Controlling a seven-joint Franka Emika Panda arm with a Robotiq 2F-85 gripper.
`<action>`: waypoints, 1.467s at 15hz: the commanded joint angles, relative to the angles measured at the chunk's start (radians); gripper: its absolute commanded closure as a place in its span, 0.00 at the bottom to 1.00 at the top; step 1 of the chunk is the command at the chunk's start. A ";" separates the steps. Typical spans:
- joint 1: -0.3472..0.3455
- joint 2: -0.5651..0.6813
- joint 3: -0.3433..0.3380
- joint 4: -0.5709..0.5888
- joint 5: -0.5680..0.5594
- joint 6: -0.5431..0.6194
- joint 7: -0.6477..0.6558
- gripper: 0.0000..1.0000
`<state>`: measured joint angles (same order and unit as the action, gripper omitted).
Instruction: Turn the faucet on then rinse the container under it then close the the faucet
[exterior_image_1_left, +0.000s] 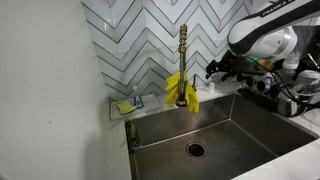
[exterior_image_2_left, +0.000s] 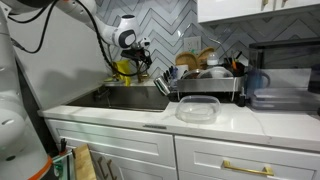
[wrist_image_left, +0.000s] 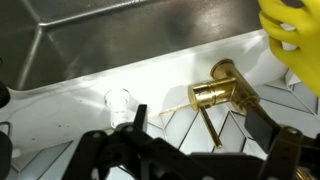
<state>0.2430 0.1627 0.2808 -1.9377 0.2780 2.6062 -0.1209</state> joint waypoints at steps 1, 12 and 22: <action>-0.017 0.097 0.028 0.106 0.069 -0.003 -0.083 0.00; -0.014 0.174 0.049 0.183 0.047 0.014 -0.077 0.00; -0.046 0.315 0.114 0.297 0.146 0.106 -0.095 0.00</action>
<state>0.2120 0.4340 0.3606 -1.6765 0.3920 2.6687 -0.2016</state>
